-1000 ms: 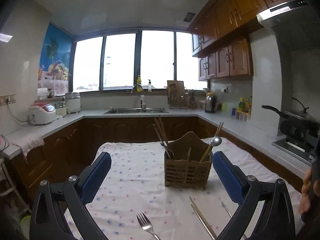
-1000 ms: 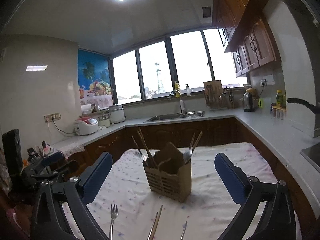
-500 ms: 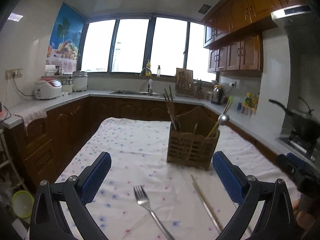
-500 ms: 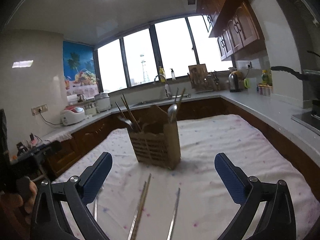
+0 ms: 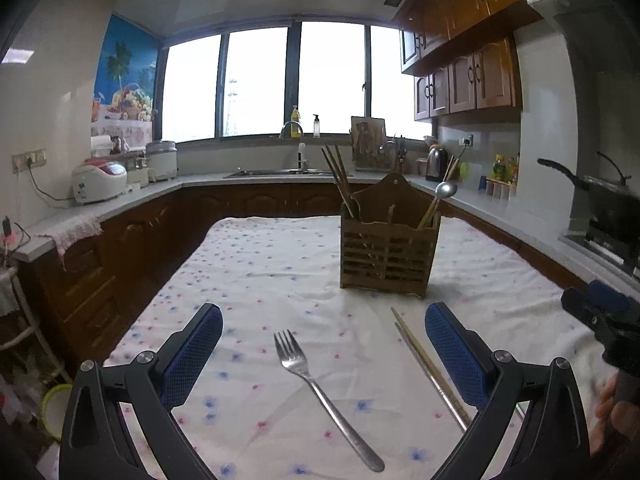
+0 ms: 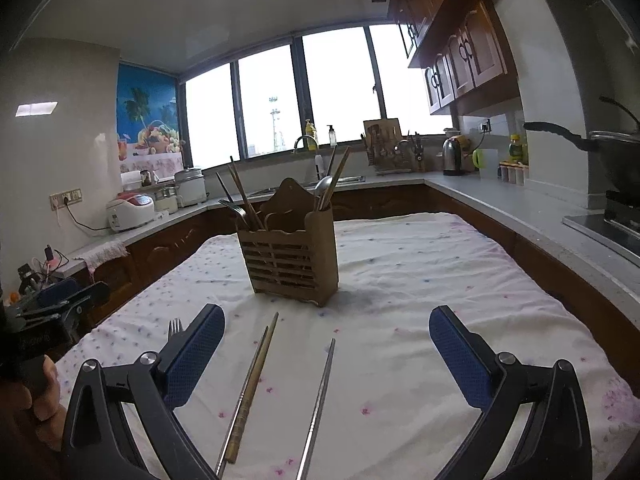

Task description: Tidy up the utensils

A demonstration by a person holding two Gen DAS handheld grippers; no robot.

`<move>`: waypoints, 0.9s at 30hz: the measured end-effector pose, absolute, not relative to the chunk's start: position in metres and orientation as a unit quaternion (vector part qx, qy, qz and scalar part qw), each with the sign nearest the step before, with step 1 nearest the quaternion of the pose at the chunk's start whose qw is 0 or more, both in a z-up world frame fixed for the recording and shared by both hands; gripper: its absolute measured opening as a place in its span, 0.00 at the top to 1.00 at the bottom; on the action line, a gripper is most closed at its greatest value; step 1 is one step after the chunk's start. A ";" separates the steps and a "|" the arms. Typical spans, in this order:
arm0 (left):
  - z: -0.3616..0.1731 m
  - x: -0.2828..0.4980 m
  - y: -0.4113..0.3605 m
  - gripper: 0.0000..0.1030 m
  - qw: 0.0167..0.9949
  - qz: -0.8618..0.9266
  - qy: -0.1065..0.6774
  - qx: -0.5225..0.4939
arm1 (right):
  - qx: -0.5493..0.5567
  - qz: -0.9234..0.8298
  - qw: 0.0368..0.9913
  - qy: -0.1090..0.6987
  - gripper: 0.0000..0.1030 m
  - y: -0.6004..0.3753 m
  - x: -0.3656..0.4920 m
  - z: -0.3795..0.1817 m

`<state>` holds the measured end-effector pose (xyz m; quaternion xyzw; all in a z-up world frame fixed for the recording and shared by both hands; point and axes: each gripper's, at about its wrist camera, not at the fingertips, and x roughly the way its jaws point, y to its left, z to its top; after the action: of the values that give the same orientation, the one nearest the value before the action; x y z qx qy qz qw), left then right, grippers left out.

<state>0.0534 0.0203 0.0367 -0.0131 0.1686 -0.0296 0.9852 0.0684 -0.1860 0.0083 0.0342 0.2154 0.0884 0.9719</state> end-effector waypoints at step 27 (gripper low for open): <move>0.022 0.041 0.027 0.01 0.985 -0.016 0.173 -0.018 | 0.028 0.081 0.974 0.207 0.00 -0.193 0.050 -0.001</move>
<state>0.0412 0.0268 0.0221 -0.0180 0.1731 -0.0164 0.9846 0.0501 -0.1930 -0.0005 0.0280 0.2074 0.0814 0.9745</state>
